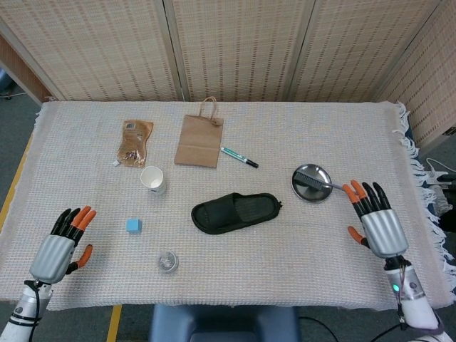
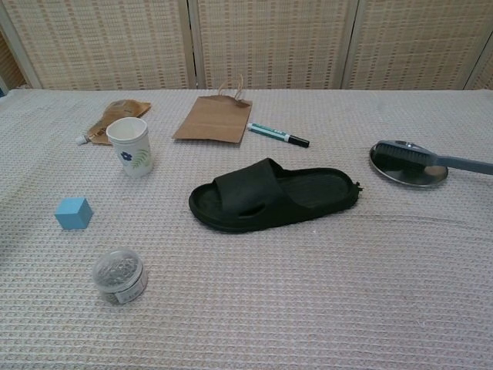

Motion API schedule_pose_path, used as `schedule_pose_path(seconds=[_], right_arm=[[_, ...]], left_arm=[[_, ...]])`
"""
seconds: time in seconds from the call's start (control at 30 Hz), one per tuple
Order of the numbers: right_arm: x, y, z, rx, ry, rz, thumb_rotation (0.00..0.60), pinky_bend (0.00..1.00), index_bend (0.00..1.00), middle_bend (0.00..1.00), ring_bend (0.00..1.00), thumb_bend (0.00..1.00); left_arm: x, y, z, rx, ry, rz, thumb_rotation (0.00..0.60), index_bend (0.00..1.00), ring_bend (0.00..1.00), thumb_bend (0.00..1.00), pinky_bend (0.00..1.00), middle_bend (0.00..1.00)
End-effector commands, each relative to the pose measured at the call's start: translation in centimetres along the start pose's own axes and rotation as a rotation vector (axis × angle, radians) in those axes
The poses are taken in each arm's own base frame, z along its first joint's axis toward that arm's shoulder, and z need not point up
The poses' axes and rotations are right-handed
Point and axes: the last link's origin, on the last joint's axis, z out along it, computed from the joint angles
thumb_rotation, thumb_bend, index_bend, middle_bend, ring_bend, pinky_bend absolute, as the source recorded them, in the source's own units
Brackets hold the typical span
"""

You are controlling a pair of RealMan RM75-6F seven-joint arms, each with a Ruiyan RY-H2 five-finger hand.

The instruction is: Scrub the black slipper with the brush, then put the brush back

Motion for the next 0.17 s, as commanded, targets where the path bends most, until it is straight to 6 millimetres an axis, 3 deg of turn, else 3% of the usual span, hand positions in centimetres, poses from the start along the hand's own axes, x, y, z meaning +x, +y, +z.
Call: schedule_pose_path(seconds=[0.03, 0.17], right_arm=[[2.17, -0.61, -6.07, 0.026, 0.037, -0.011, 0.6, 0.0, 0.0, 0.0, 0.0, 0.12], [2.49, -0.26, -6.45, 0.006, 0.019, 0.002, 0.6, 0.0, 0.0, 0.0, 0.0, 0.12]], left_arm=[[1.67, 0.15, -1.44, 0.005, 0.069, 0.041, 0.6, 0.0, 0.0, 0.49, 0.05, 0.0], [1.56, 0.23, -1.49, 0.022, 0.064, 0.1, 0.6, 0.0, 0.0, 0.49, 0.05, 0.0]])
